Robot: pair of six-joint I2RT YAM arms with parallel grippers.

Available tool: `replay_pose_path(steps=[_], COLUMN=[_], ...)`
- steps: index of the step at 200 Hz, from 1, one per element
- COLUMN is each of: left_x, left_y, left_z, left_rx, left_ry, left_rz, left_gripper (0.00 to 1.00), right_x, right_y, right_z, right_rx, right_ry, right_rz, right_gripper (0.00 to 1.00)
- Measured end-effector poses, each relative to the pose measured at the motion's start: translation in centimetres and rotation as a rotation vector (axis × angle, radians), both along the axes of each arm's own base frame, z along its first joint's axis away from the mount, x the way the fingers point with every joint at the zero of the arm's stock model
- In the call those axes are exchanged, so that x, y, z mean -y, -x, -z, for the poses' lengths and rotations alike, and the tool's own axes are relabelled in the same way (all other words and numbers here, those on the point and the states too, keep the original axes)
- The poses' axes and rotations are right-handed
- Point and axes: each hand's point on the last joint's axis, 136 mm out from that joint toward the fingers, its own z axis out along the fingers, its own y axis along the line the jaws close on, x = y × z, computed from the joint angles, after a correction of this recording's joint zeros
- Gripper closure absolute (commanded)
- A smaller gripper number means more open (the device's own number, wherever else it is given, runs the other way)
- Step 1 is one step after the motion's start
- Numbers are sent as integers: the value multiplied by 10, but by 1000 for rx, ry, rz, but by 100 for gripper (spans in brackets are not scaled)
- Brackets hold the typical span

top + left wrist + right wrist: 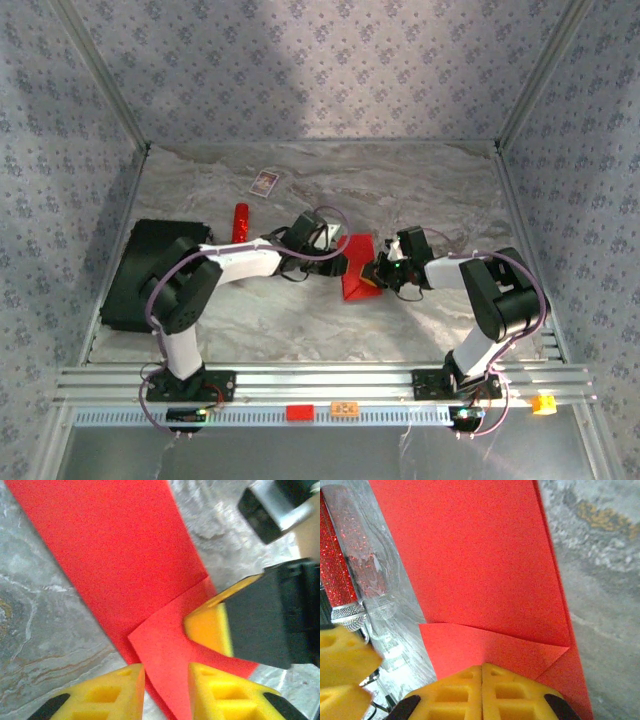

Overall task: Fold a paper plane with a square sheet of paper (pick it up from the middle)
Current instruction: Fold the triangle a second time at the center of the table.

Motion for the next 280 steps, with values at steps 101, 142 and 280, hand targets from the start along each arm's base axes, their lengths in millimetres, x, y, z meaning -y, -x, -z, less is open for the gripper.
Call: replay_pose_path(steps=[101, 142, 280], left_x=[48, 50, 35], left_y=[34, 33, 40], left_z=[2, 4, 28], left_rx=[-208, -238, -261], left_ry=[119, 126, 71], left_rz=[170, 167, 101], left_gripper=[95, 97, 100], right_x=[1, 3, 4], right_y=[-2, -3, -3], right_z=[0, 0, 0], right_rx=[12, 16, 22], right_ry=[4, 8, 8], right_rz=[9, 17, 22], right_gripper=[91, 91, 91])
